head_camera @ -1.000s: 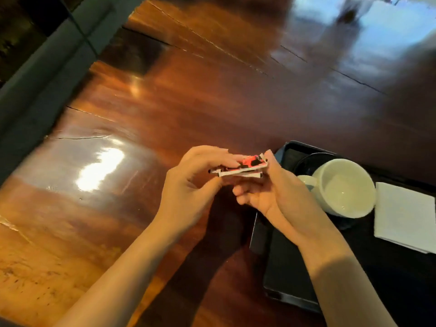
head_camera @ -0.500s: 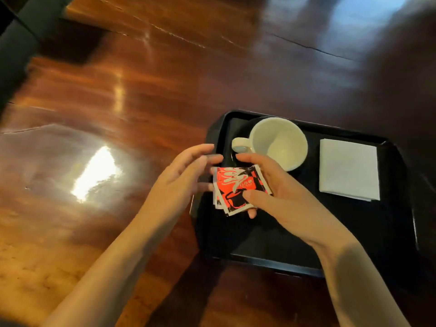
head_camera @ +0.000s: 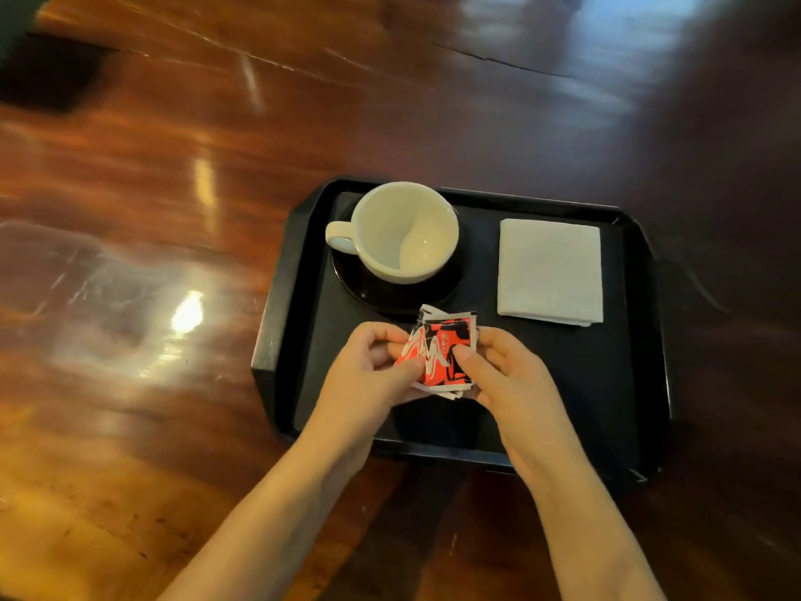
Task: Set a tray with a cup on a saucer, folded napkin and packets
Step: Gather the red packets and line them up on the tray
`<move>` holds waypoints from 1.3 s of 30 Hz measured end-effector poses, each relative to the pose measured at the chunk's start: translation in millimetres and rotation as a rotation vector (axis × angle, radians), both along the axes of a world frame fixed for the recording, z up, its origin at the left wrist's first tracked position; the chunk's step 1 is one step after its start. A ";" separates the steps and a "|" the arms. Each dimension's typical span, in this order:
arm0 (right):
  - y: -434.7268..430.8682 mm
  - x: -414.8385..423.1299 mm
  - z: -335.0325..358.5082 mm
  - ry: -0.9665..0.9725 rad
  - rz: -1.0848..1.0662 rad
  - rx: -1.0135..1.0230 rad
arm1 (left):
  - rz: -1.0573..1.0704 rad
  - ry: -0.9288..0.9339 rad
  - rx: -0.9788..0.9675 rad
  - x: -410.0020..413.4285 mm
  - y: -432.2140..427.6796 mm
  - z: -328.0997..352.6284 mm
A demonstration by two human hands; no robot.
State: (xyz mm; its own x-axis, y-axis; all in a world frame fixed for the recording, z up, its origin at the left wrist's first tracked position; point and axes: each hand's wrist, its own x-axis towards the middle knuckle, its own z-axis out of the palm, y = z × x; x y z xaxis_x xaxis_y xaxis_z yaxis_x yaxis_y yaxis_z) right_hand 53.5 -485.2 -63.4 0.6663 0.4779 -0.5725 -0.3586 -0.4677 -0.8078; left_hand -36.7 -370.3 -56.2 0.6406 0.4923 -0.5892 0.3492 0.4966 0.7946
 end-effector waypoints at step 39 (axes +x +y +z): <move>-0.6 -20.3 -40.4 -0.548 0.030 -0.292 | -0.660 0.363 1.234 -13.3 -11.2 -37.9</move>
State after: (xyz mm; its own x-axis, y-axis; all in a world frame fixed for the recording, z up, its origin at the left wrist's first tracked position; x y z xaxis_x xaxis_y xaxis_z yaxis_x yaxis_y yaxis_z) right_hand 33.3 -485.8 -103.8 0.8890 0.3765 -0.2606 0.0890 -0.7004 -0.7081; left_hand -50.0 -381.5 -94.1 0.8579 0.4769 -0.1911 0.5113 -0.7559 0.4088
